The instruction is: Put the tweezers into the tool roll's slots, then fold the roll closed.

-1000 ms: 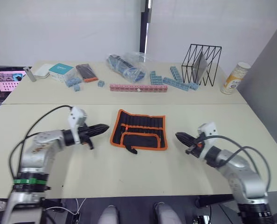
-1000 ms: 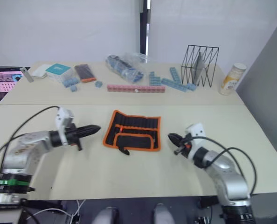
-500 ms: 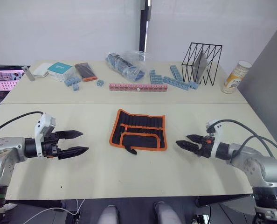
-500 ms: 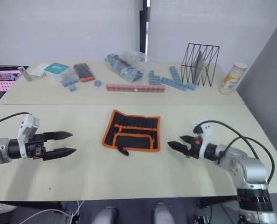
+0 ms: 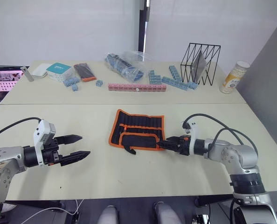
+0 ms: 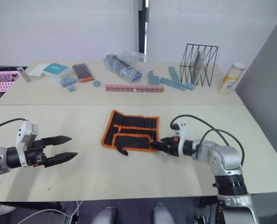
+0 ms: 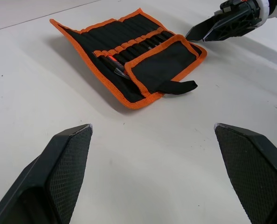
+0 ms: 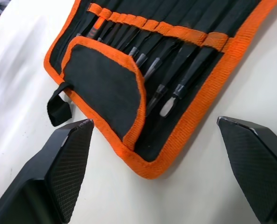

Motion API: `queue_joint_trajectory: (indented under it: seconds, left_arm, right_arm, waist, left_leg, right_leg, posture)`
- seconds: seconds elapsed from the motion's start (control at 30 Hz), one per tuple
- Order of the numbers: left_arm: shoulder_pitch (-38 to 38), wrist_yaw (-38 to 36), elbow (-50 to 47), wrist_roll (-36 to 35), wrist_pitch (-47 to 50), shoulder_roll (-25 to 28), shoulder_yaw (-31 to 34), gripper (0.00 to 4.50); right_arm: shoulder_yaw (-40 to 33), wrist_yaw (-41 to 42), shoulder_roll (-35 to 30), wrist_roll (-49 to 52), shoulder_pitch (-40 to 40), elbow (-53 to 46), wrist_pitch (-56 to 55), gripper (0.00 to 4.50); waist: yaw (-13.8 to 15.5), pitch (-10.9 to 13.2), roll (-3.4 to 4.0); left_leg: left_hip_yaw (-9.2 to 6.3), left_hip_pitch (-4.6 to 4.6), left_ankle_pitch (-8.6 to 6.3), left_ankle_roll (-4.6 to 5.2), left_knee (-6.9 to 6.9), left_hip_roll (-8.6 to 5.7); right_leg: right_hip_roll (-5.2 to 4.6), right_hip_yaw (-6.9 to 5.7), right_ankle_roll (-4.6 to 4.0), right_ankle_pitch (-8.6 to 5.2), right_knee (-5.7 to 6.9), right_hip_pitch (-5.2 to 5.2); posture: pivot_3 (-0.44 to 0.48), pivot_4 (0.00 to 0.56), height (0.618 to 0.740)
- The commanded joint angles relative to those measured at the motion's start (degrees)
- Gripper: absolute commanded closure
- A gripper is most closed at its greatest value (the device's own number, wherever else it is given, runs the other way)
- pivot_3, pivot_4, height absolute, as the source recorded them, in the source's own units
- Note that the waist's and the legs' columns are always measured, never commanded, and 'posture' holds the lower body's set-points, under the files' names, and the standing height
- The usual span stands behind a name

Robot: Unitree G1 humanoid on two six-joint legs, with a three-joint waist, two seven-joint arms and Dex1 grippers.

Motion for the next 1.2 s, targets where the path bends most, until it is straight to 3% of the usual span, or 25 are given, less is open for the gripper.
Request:
queue_joint_trajectory:
  seconds: [0.03,0.1,0.37,0.73,0.93,0.97,1.17,1.2]
  left_arm:
    - [0.69,1.01,-2.06,-1.19,0.27,0.10,2.14,0.00]
    - [1.32,1.11,-2.20,-1.05,0.04,0.14,2.24,0.00]
    - [1.21,0.60,0.44,1.38,-1.78,0.37,-0.23,0.00]
    - [-2.12,-0.53,4.91,3.32,-4.48,-1.18,-4.68,0.00]
    - [-3.17,-1.00,5.40,3.48,-5.21,-1.50,-5.72,0.00]
    - [-3.37,-1.06,5.50,3.53,-5.37,-1.55,-5.75,0.00]
    - [-3.51,-1.01,5.07,3.75,-5.65,-1.68,-5.72,0.00]
    - [-3.42,-0.98,5.06,3.88,-5.85,-1.72,-5.69,0.00]
  right_arm:
    - [-0.57,-0.93,1.78,0.45,-0.80,1.32,0.22,1.16]
    - [-1.68,-1.31,1.93,-0.07,-1.40,2.73,-1.02,1.97]
    - [-4.00,2.25,-1.31,0.93,-2.84,6.26,-2.70,4.46]
    - [-10.70,0.49,-1.57,8.44,-2.29,-0.83,4.70,4.46]
    - [-9.82,-3.91,-0.32,7.22,-1.53,-0.69,6.05,4.46]
    - [-10.10,-4.56,0.27,7.81,-1.57,-0.65,6.76,3.95]
    - [-7.31,-7.72,1.60,4.49,-2.20,0.30,5.71,2.00]
    - [-7.13,-7.93,1.87,4.38,-2.41,0.58,5.79,2.00]
  waist:
    - [-0.34,0.00,0.00]
    - [-0.62,0.00,0.00]
    - [-0.60,0.00,0.01]
    - [-0.63,0.00,0.00]
    - [-0.73,0.00,0.00]
    - [-0.77,0.00,0.00]
    - [-0.76,0.00,0.00]
    - [-0.76,0.00,0.00]
  left_leg:
    - [-0.01,0.01,0.00,0.00,0.00,0.00]
    - [-0.01,0.01,0.00,0.00,0.00,0.00]
    - [-0.01,0.00,0.00,0.00,0.04,-0.02]
    - [-0.02,0.00,0.01,0.01,0.06,-0.04]
    - [-0.03,0.00,0.01,0.01,0.12,-0.04]
    - [-0.02,0.00,0.01,0.01,0.12,-0.04]
    - [-0.02,-0.02,0.01,0.02,0.15,-0.04]
    - [-0.02,-0.03,0.01,0.02,0.15,-0.03]
  right_leg:
    - [0.00,0.00,0.05,0.03,0.04,0.00]
    - [0.01,0.00,0.15,0.09,0.08,-0.01]
    - [0.00,0.00,0.18,0.10,0.11,-0.02]
    - [0.01,0.01,0.24,0.05,0.51,-0.18]
    - [0.03,0.02,0.22,0.04,0.61,-0.22]
    - [0.03,0.02,0.22,0.04,0.63,-0.22]
    - [0.04,0.04,0.22,0.04,0.69,-0.26]
    - [0.04,0.04,0.22,0.04,0.69,-0.26]
  posture:
    - [0.000,0.150,0.737]
    - [0.000,0.150,0.737]
    - [0.000,0.150,0.737]
    - [0.000,0.150,0.737]
    - [0.000,0.150,0.737]
    - [0.000,0.150,0.737]
    - [0.000,0.150,0.737]
    - [0.000,0.150,0.737]
